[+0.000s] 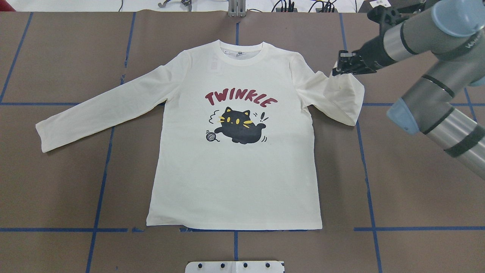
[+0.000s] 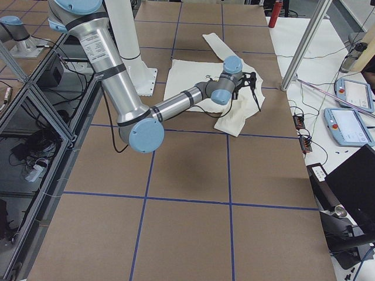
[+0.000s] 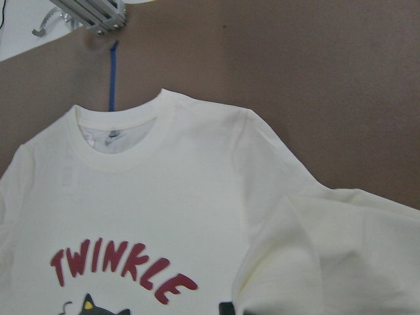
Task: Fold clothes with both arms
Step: 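Grasp the sleeve with the right gripper and fold it across the shirt chest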
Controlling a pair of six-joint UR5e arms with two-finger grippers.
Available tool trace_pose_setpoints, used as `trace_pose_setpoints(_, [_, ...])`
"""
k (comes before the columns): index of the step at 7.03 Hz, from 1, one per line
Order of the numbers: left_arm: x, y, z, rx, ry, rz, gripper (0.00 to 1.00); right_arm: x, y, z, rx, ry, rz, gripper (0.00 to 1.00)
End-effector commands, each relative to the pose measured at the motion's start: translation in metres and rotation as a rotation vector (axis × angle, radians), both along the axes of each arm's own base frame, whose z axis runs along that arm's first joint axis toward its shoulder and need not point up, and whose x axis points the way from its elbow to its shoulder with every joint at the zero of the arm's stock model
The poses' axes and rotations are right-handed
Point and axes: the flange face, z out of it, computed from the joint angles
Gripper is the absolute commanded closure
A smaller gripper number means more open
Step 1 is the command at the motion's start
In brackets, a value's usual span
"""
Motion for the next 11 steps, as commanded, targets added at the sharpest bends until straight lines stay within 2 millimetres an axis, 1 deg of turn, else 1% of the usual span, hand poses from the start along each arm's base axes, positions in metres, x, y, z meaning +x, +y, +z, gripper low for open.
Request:
trace_pose_setpoints(1, [0.002, 0.002, 0.002, -0.010, 0.021, 0.013, 0.00, -0.086, -0.042, -0.132, 0.036, -0.059, 0.024, 1.00])
trace_pose_setpoints(2, [0.002, 0.002, 0.007, -0.014, 0.019, 0.015, 0.00, -0.161, -0.032, -0.163, 0.069, -0.022, 0.076, 1.00])
trace_pose_setpoints(3, [0.002, 0.000, 0.007, -0.016, 0.018, 0.015, 0.00, -0.214, -0.017, -0.170, 0.070, 0.012, 0.076, 1.00])
trace_pose_setpoints(4, [0.002, 0.001, 0.009, -0.019, 0.018, 0.015, 0.00, -0.244, 0.000, -0.163, 0.076, 0.038, 0.080, 1.00])
trace_pose_setpoints(5, [0.002, 0.001, 0.008, -0.017, 0.018, 0.015, 0.00, -0.269, 0.017, -0.159, 0.091, 0.059, 0.098, 1.00])
trace_pose_setpoints(6, [0.002, 0.000, 0.007, -0.017, 0.018, 0.015, 0.00, -0.276, 0.026, -0.170, 0.125, 0.017, 0.105, 1.00])
trace_pose_setpoints(7, [0.002, 0.000, 0.006, -0.014, 0.019, 0.015, 0.00, -0.284, 0.033, -0.174, 0.153, -0.013, 0.117, 1.00])
trace_pose_setpoints(9, [0.002, -0.001, 0.006, -0.014, 0.019, 0.015, 0.00, -0.293, 0.035, -0.201, 0.178, -0.042, 0.129, 1.00])
trace_pose_setpoints(10, [0.003, -0.003, 0.006, -0.012, 0.014, 0.014, 0.00, -0.299, 0.034, -0.212, 0.199, -0.079, 0.130, 0.67])
trace_pose_setpoints(11, [0.003, -0.003, 0.006, -0.010, 0.012, 0.013, 0.00, -0.319, 0.053, -0.229, 0.221, -0.088, 0.169, 0.01])
